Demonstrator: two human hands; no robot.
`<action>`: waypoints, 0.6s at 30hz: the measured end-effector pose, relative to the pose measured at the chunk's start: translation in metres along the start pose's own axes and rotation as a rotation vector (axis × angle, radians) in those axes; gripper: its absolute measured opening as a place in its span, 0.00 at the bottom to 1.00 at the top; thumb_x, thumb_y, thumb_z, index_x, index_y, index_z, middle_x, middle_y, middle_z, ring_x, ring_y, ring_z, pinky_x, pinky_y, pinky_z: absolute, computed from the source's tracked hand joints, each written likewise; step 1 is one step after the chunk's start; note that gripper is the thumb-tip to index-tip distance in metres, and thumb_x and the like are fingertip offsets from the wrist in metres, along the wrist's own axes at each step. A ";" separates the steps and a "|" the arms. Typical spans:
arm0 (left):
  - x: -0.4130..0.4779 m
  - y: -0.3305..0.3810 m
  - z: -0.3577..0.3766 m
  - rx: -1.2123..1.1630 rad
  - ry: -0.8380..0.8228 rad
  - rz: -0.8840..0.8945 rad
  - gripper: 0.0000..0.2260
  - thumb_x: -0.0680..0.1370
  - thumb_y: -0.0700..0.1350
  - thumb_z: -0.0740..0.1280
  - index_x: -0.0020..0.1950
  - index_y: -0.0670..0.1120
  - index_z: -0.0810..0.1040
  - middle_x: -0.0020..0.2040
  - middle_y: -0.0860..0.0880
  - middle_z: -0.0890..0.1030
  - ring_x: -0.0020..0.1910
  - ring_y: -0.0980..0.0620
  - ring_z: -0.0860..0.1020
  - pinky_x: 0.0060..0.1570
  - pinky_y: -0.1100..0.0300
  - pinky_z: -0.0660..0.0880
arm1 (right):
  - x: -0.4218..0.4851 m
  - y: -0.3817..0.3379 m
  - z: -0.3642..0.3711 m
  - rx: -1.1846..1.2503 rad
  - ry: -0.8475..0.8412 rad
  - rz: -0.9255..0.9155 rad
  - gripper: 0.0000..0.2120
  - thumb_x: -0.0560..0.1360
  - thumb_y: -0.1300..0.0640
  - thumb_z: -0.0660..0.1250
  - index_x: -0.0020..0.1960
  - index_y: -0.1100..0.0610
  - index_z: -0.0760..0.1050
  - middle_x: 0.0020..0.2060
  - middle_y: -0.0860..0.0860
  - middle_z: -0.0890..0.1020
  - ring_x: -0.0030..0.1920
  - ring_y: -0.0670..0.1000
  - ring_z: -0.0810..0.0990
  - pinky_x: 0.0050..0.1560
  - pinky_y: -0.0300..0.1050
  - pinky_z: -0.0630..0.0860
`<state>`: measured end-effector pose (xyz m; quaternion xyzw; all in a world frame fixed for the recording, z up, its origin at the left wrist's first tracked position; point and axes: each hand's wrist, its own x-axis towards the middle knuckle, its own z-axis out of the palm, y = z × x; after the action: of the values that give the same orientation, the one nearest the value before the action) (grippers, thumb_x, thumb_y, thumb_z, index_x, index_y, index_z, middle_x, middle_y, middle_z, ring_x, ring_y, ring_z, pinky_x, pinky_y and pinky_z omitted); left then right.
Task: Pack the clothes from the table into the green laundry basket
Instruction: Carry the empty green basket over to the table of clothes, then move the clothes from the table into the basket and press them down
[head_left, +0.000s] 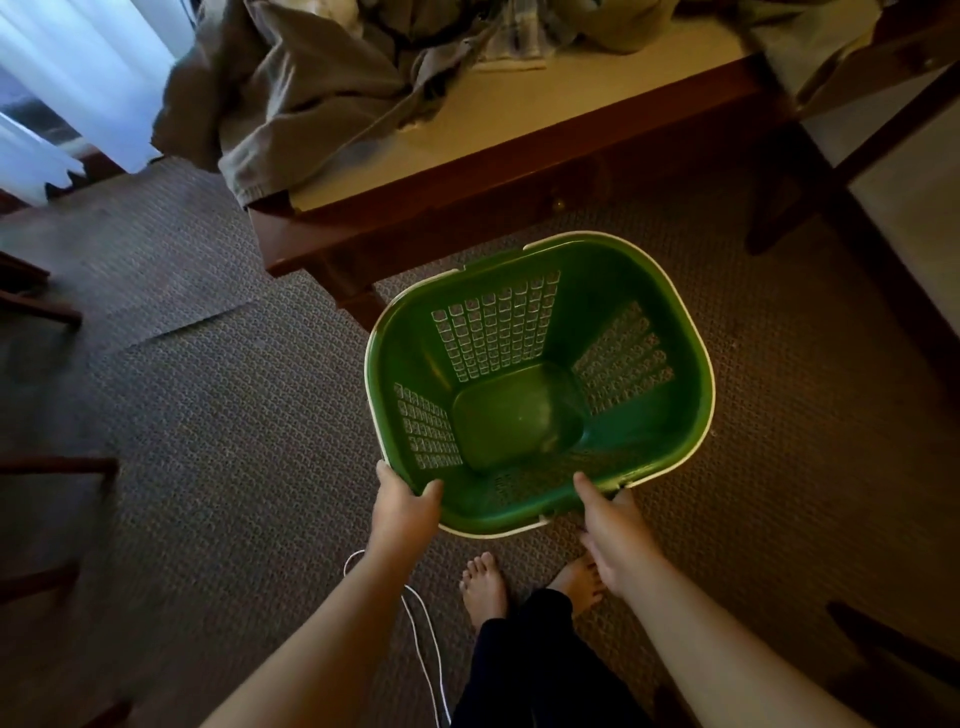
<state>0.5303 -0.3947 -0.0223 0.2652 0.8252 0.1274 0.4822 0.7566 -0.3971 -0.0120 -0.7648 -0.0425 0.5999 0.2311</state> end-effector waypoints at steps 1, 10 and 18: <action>-0.006 -0.001 0.001 0.077 0.009 0.046 0.32 0.80 0.48 0.69 0.78 0.46 0.57 0.71 0.40 0.71 0.68 0.40 0.75 0.62 0.44 0.78 | -0.008 0.000 -0.001 -0.128 0.027 -0.044 0.36 0.79 0.45 0.68 0.81 0.53 0.55 0.75 0.56 0.68 0.73 0.61 0.70 0.72 0.60 0.68; -0.084 0.036 0.000 0.386 -0.241 0.454 0.39 0.81 0.41 0.61 0.84 0.52 0.38 0.85 0.48 0.41 0.83 0.46 0.40 0.81 0.41 0.50 | -0.076 0.002 -0.015 -0.926 -0.146 -0.798 0.37 0.82 0.50 0.63 0.81 0.39 0.43 0.81 0.43 0.41 0.81 0.51 0.41 0.80 0.58 0.52; -0.150 0.087 -0.046 0.345 -0.263 0.715 0.36 0.83 0.42 0.61 0.85 0.53 0.44 0.85 0.51 0.47 0.84 0.50 0.48 0.82 0.51 0.52 | -0.156 -0.049 -0.020 -1.000 -0.117 -1.070 0.34 0.83 0.50 0.60 0.82 0.43 0.45 0.82 0.44 0.53 0.81 0.49 0.43 0.81 0.59 0.47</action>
<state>0.5767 -0.4050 0.1507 0.6259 0.6217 0.1117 0.4575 0.7430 -0.4127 0.1512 -0.6202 -0.6908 0.3540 0.1131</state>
